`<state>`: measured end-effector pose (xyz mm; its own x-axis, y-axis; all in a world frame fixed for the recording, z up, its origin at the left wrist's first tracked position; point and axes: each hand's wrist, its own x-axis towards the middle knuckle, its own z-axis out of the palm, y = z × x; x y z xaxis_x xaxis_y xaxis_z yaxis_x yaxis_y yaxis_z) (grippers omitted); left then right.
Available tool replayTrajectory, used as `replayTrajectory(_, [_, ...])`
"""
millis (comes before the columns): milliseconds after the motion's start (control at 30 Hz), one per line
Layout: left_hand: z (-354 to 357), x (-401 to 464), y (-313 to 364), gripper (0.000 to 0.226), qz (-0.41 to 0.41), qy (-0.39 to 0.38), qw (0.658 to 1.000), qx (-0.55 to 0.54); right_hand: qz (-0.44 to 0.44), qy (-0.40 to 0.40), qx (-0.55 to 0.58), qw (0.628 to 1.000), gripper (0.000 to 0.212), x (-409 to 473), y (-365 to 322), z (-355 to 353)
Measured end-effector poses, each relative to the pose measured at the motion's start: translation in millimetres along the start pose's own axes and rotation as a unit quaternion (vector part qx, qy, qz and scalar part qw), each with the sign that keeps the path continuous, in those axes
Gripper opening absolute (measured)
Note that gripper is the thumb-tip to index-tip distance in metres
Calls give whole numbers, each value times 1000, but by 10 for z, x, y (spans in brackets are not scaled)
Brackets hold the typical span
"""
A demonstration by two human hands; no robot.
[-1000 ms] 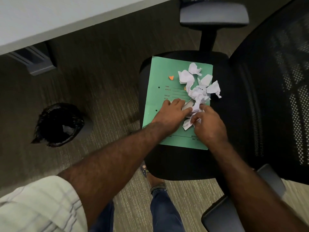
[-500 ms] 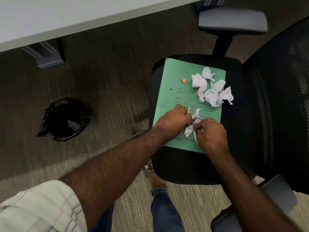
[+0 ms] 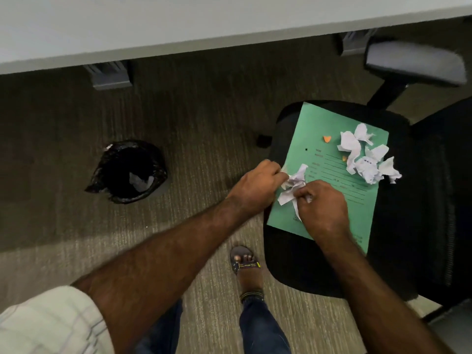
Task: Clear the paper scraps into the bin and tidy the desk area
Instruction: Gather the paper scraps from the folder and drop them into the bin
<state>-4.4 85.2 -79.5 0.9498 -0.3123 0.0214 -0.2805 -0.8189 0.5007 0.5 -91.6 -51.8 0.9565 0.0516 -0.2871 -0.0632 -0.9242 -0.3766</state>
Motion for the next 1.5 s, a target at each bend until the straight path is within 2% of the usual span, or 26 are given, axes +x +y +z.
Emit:
replayTrajectory(133, [-251, -345, -346, 31, -32, 34, 999, -21, -35, -14, 4, 999, 12, -12, -464, 204])
replayTrajectory(300, [-511, -847, -914, 31, -100, 65, 992, -24, -121, -34, -10, 992, 13, -51, -1183, 542])
replayTrajectory(667, [-904, -1915, -2024, 32, -244, 146, 956, -70, -251, -119, -64, 958, 19, -106, -2645, 1394])
replayTrajectory(867, [-972, -2361, -2522, 37, -322, 140, 933, -76, -285, -177, -131, 933, 18, -58, -3231, 1911])
replayTrajectory(1100, [-924, -2592, -3077, 36, -391, 121, 909, -81, -303, -216, -147, 916, 19, 54, -3687, 2399])
replayTrajectory(1400, [-769, -2705, -3528, 40, -410, 120, 898, -110, -318, -221, -178, 904, 23, 235, -4004, 2869])
replayTrajectory(1500, [-699, -2739, -3652, 40, -417, 115, 892, -131, -277, -241, -193, 910, 27, 270, -4120, 3025])
